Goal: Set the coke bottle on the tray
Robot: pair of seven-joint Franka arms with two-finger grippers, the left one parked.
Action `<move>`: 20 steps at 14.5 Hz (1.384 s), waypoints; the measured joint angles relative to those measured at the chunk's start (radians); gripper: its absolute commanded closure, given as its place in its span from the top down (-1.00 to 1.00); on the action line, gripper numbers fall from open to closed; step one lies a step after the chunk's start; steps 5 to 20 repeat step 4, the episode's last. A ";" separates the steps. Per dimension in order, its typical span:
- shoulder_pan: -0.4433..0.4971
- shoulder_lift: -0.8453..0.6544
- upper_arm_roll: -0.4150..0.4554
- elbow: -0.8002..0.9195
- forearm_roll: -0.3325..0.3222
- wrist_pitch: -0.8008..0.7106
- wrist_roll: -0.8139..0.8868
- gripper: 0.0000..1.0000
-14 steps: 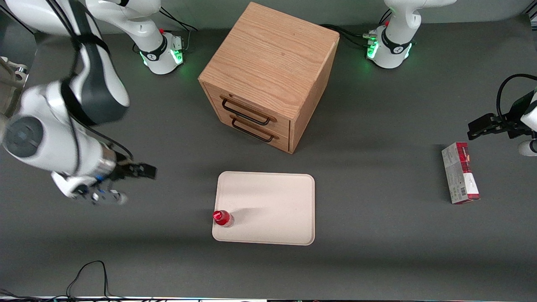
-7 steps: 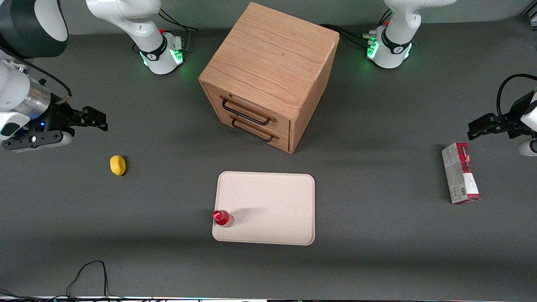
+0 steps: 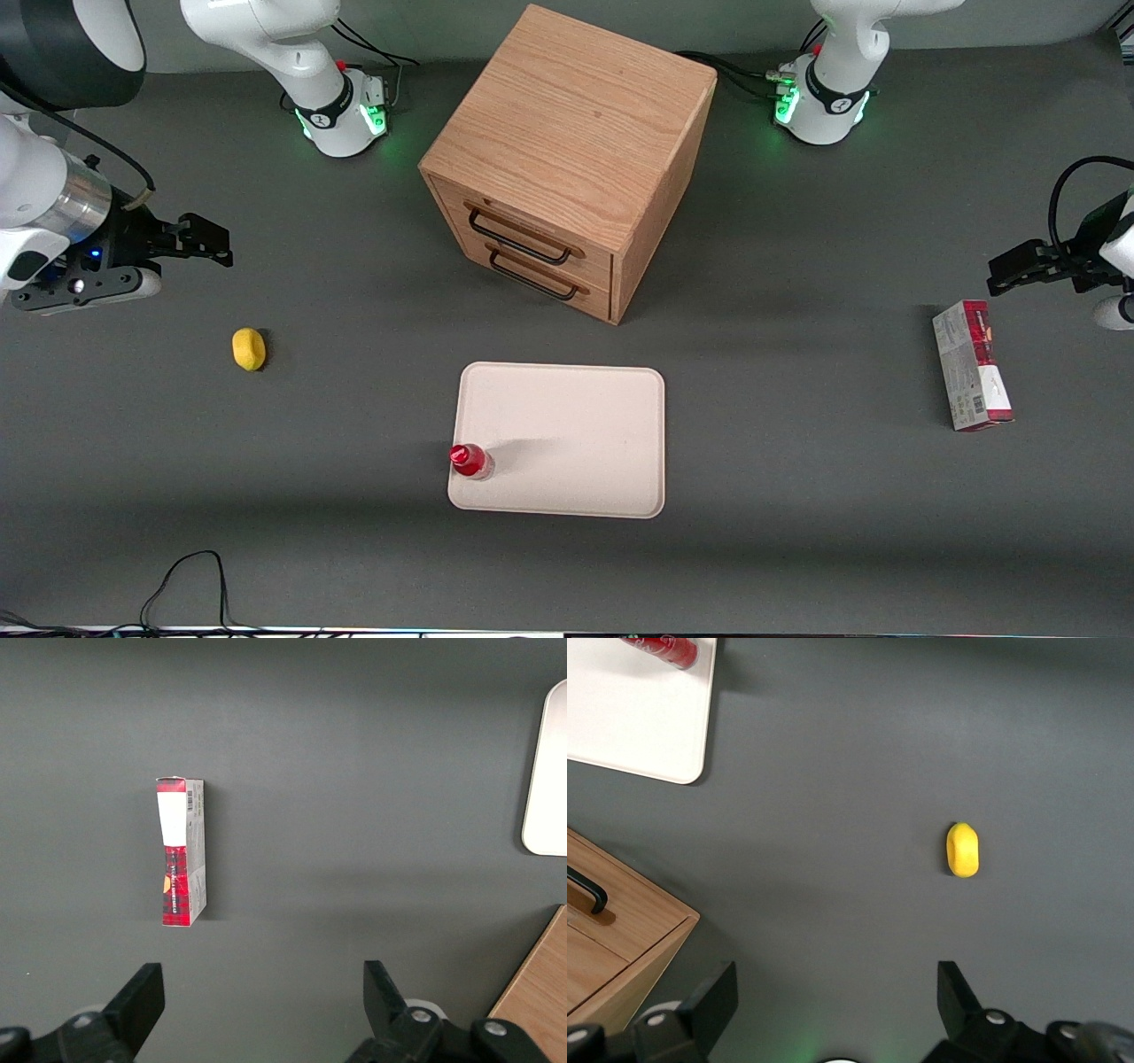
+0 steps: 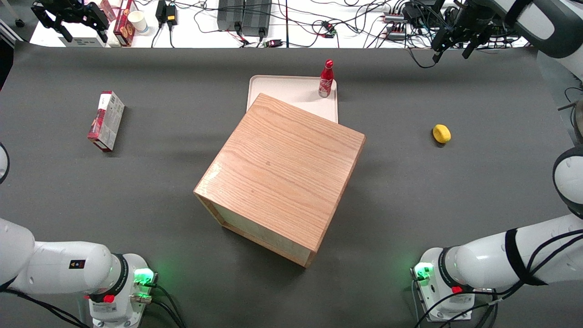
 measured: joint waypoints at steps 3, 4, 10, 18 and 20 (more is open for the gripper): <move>0.024 0.000 -0.020 0.014 0.000 -0.018 0.000 1.00; 0.033 0.000 -0.025 0.020 0.000 -0.022 0.000 1.00; 0.033 0.000 -0.025 0.020 0.000 -0.022 0.000 1.00; 0.033 0.000 -0.025 0.020 0.000 -0.022 0.000 1.00; 0.033 0.000 -0.025 0.020 0.000 -0.022 0.000 1.00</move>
